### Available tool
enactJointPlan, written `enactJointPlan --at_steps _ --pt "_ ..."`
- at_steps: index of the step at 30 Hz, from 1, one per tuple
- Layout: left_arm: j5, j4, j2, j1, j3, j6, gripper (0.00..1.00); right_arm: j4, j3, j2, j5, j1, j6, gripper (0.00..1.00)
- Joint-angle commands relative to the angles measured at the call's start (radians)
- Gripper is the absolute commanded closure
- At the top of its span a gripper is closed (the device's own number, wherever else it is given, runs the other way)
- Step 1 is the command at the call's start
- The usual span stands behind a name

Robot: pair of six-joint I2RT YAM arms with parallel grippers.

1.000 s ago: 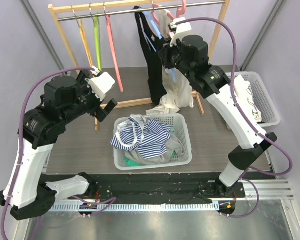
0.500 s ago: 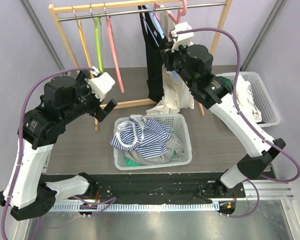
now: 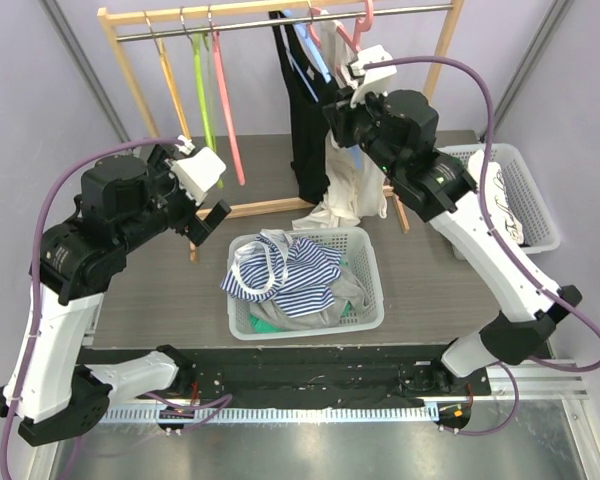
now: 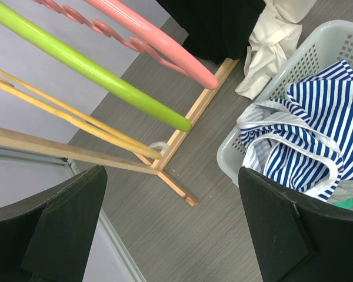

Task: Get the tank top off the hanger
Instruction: Pick up the hanger from the clothesline.

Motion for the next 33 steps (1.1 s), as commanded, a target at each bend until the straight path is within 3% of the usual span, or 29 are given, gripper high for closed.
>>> enactJointPlan --at_steps 1,8,12,16,27,33 --pt "-0.007 0.022 -0.004 0.005 0.01 0.011 0.0 -0.024 -0.001 -0.162 -0.133 0.008 0.074 0.99" --pt "0.004 0.019 0.009 0.005 0.032 0.007 0.0 -0.185 -0.109 -0.297 -0.209 0.008 0.14 0.99" --pt "0.003 0.019 0.01 0.005 0.038 0.002 0.0 -0.257 -0.089 -0.374 -0.339 0.008 0.117 0.99" --pt "0.003 0.017 0.013 0.004 0.041 0.002 0.0 -0.213 -0.084 -0.467 -0.414 0.007 0.091 0.99" --pt "0.013 0.012 -0.001 0.013 0.038 -0.001 0.0 -0.148 0.218 -0.451 -0.496 0.008 0.118 0.99" --pt "0.013 0.011 -0.005 0.013 0.037 0.002 0.0 -0.125 0.236 -0.466 -0.532 0.007 0.146 0.99"
